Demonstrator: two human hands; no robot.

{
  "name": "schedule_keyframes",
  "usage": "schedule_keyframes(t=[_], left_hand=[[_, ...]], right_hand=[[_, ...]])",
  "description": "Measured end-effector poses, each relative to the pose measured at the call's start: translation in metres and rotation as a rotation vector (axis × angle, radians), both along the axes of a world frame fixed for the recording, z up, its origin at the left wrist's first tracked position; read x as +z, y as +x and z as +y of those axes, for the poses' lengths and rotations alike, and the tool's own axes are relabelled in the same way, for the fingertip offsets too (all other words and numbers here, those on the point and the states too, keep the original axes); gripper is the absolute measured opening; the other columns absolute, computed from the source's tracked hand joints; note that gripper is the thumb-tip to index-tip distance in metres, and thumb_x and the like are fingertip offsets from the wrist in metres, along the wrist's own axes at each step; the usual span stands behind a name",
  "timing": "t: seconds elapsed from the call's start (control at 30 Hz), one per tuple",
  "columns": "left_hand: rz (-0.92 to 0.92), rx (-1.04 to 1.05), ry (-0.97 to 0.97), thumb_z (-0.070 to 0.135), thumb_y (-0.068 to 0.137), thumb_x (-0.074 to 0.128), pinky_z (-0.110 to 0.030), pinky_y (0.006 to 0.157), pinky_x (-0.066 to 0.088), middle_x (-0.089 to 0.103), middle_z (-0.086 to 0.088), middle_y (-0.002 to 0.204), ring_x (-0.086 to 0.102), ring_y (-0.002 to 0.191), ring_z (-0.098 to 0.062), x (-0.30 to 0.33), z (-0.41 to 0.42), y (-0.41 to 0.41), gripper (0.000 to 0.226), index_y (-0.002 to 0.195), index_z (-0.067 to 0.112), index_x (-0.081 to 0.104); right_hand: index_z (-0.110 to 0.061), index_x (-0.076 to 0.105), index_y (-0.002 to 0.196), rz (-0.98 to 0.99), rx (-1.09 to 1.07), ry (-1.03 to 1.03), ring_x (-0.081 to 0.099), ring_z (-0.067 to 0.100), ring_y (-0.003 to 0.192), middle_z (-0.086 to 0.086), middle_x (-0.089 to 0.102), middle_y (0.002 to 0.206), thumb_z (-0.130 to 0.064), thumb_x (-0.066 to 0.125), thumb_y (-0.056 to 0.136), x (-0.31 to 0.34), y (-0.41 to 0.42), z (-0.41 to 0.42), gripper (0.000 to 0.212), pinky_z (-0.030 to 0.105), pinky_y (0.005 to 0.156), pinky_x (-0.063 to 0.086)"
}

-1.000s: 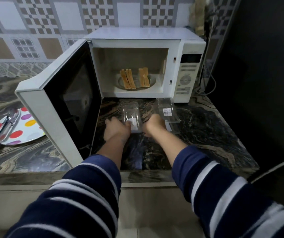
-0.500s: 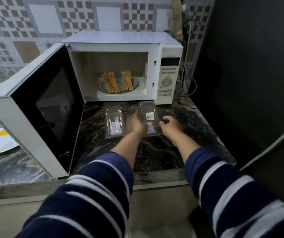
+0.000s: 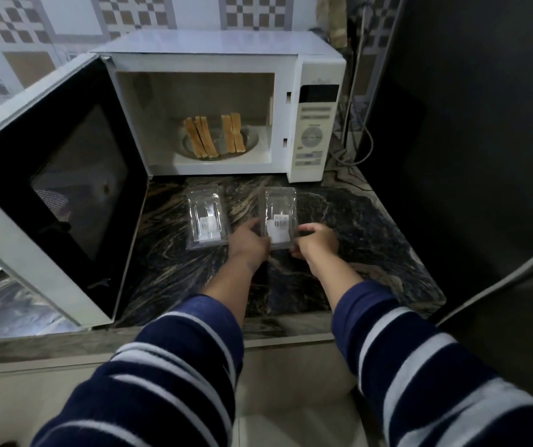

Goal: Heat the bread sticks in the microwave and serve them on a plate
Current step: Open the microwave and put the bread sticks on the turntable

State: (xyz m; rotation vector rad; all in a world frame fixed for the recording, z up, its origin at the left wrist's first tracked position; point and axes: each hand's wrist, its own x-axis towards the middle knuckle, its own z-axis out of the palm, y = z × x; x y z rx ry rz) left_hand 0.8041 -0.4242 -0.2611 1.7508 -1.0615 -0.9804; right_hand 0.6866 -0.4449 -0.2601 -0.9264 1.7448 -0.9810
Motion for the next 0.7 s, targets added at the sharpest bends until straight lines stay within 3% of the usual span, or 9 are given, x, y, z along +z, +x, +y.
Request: schedule_keyframes(t=[0.23, 0.33, 0.4, 0.5, 0.63, 0.7], left_hand=[[0.023, -0.015, -0.014, 0.000, 0.084, 0.066, -0.047, 0.091, 0.053, 0.068, -0.017, 0.114, 0.066, 0.102, -0.033, -0.002, 0.003, 0.002, 0.045, 0.127, 0.010, 0.058], [-0.120, -0.034, -0.012, 0.016, 0.089, 0.064, -0.044, 0.094, 0.051, 0.066, -0.013, 0.119, 0.064, 0.105, -0.032, 0.005, 0.013, 0.004, 0.043, 0.130, 0.012, 0.055], [-0.318, -0.006, -0.012, 0.028, 0.092, 0.059, -0.037, 0.090, 0.050, 0.066, -0.011, 0.117, 0.063, 0.105, -0.031, 0.015, 0.019, 0.006, 0.035, 0.123, 0.013, 0.058], [-0.565, 0.118, -0.048, 0.037, 0.095, 0.051, -0.031, 0.074, 0.042, 0.065, -0.010, 0.112, 0.061, 0.103, -0.030, 0.032, 0.029, 0.020, 0.027, 0.110, 0.017, 0.061], [-0.667, 0.268, -0.026, 0.030, 0.094, 0.049, -0.042, 0.087, 0.043, 0.044, -0.013, 0.129, 0.045, 0.118, -0.033, 0.034, 0.037, 0.052, 0.031, 0.123, 0.018, 0.053], [-0.623, 0.329, 0.037, 0.034, 0.094, 0.050, -0.045, 0.094, 0.040, 0.035, -0.015, 0.136, 0.037, 0.123, -0.036, 0.031, 0.040, 0.069, 0.040, 0.131, 0.021, 0.045]], right_hand=[[-0.019, 0.065, 0.096, -0.019, -0.027, 0.004, 0.064, 0.021, 0.062, 0.016, 0.068, 0.103, 0.015, 0.051, 0.085, -0.001, 0.003, -0.002, 0.038, 0.031, 0.055, 0.057], [-0.017, 0.066, 0.112, -0.060, -0.052, -0.015, 0.065, 0.024, 0.070, 0.014, 0.066, 0.111, 0.016, 0.051, 0.085, -0.001, 0.005, 0.000, 0.044, 0.033, 0.059, 0.058], [-0.015, 0.064, 0.117, -0.073, -0.059, -0.001, 0.066, 0.022, 0.067, 0.013, 0.067, 0.110, 0.014, 0.051, 0.087, 0.003, 0.006, 0.003, 0.044, 0.033, 0.061, 0.059], [-0.014, 0.064, 0.117, -0.122, -0.042, 0.029, 0.065, 0.020, 0.061, 0.014, 0.068, 0.105, 0.011, 0.048, 0.090, 0.009, 0.012, 0.011, 0.039, 0.027, 0.046, 0.054], [-0.013, 0.062, 0.118, -0.153, -0.011, 0.031, 0.063, 0.021, 0.055, 0.016, 0.067, 0.106, 0.011, 0.042, 0.092, 0.011, 0.021, 0.015, 0.040, 0.025, 0.042, 0.052], [-0.012, 0.061, 0.119, -0.176, -0.007, 0.027, 0.061, 0.021, 0.053, 0.015, 0.066, 0.104, 0.011, 0.043, 0.091, 0.009, 0.025, 0.014, 0.040, 0.025, 0.042, 0.053]])
